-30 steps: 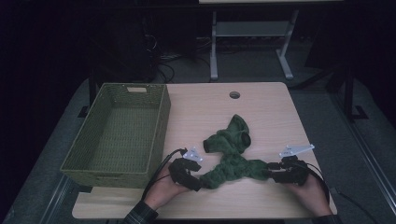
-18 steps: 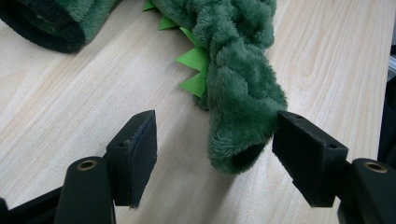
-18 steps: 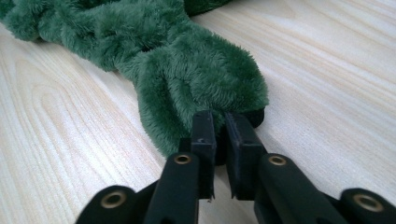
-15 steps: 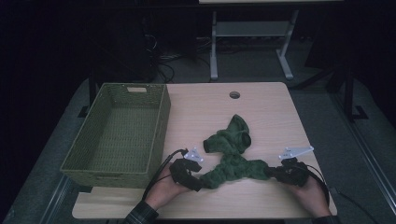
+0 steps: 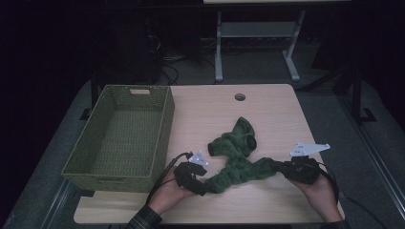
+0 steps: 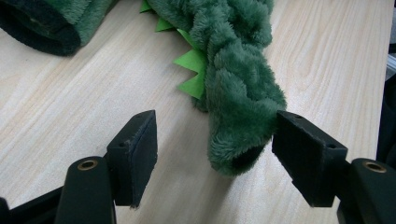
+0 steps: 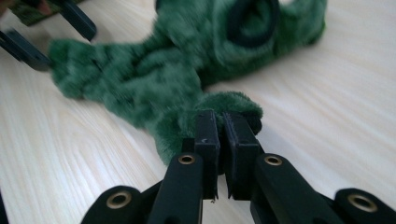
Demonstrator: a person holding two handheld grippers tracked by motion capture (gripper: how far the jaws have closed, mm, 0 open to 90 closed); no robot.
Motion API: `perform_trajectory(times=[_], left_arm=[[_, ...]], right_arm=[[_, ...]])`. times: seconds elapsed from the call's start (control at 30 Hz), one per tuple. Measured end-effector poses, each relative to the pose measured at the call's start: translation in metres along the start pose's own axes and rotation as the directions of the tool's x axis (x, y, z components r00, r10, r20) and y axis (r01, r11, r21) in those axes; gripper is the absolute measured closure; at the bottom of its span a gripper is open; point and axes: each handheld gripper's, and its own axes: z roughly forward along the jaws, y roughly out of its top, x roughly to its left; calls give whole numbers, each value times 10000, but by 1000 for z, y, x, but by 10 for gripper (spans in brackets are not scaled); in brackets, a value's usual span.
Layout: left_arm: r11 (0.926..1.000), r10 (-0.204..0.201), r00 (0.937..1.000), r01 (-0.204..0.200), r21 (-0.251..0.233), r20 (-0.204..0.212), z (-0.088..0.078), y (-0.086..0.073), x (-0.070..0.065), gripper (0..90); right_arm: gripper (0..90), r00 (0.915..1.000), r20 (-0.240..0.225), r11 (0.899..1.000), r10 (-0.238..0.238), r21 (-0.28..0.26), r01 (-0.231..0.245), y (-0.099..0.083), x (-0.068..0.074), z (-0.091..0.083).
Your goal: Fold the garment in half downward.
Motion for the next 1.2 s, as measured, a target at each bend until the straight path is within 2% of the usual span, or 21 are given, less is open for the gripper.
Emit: perform_trajectory(times=[0.23, 0.5, 0.77, 0.93, 1.1, 1.2], left_arm=[[10000, 6, 10000, -6, 6, 13, 0, 0, 0, 308], [10000, 47, 10000, -47, 66, 25, 0, 0, 0, 308], [10000, -54, 10000, 54, -14, 51, 1, 0, -1, 307], [10000, 70, 10000, -70, 53, 29, 0, 0, 0, 308], [10000, -8, 10000, 8, -12, 34, 0, 0, 0, 307], [9999, 87, 10000, -87, 61, 27, 0, 0, 0, 307]], right_arm=[[846, 9956, -394, 9962, -845, -251, 835, 21, 15, 8], [834, 9863, -768, 9893, -1459, -165, 1450, 33, 31, 23], [823, 9778, -1109, 9839, -1779, -48, 1784, 42, 41, 38], [805, 9711, -1408, 9801, -1925, 212, 1974, 45, 47, 53], [787, 9658, -1730, 9793, -1929, 272, 2004, 47, 51, 67], [779, 9631, -1919, 9794, -1887, 355, 1990, 50, 55, 74]])
